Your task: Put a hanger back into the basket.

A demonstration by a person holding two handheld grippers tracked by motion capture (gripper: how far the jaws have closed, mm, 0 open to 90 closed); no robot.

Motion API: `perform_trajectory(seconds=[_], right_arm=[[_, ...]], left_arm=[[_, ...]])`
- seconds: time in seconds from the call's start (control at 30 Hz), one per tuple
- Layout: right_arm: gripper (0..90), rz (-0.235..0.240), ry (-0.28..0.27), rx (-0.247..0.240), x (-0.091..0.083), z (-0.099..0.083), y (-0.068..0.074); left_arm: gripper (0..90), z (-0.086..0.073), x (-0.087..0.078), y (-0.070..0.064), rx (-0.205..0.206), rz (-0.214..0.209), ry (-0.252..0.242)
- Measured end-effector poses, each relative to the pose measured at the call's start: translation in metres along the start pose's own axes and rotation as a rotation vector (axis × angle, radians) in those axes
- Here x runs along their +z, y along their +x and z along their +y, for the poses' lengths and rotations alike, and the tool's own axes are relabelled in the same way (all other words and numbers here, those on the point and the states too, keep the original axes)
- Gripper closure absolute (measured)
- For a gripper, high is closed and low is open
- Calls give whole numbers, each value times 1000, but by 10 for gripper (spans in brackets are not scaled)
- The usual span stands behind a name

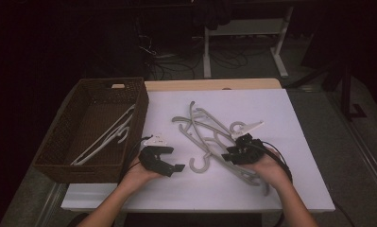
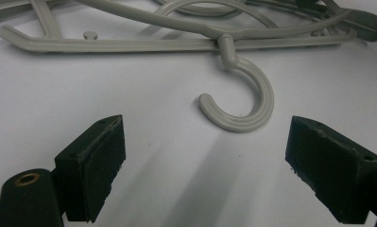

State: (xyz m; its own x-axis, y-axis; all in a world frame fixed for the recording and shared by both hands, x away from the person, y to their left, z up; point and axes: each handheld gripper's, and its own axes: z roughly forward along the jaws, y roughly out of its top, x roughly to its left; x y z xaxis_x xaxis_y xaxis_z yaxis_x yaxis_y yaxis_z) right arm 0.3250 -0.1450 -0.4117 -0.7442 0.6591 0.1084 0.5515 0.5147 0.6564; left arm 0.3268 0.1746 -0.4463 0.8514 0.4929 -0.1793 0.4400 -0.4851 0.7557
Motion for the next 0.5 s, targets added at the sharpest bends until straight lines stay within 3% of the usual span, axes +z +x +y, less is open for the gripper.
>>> perform_trajectory(seconds=[0.1,0.13,0.17,0.27,0.3,0.33,0.37,0.4,0.5], right_arm=[[621,-19,-11,28,9,14,-2],[623,-32,-12,50,22,28,-5],[623,-32,-12,50,22,28,-5],[620,-50,-9,83,52,55,-9],[620,-50,-9,83,52,55,-9],[612,-60,4,100,66,66,-10],[612,-60,4,100,66,66,-10],[610,-83,24,102,80,74,-10],[617,-84,46,116,98,80,-12]], left_arm=[[128,0,0,0,-1,3,2],[128,0,0,0,0,3,1],[128,0,0,0,0,3,1],[128,0,0,0,-2,0,0],[128,0,0,0,-2,0,0],[128,0,0,0,0,-2,1],[128,0,0,0,0,-2,1],[128,0,0,-1,0,-2,2],[128,0,0,-1,3,-3,3]])
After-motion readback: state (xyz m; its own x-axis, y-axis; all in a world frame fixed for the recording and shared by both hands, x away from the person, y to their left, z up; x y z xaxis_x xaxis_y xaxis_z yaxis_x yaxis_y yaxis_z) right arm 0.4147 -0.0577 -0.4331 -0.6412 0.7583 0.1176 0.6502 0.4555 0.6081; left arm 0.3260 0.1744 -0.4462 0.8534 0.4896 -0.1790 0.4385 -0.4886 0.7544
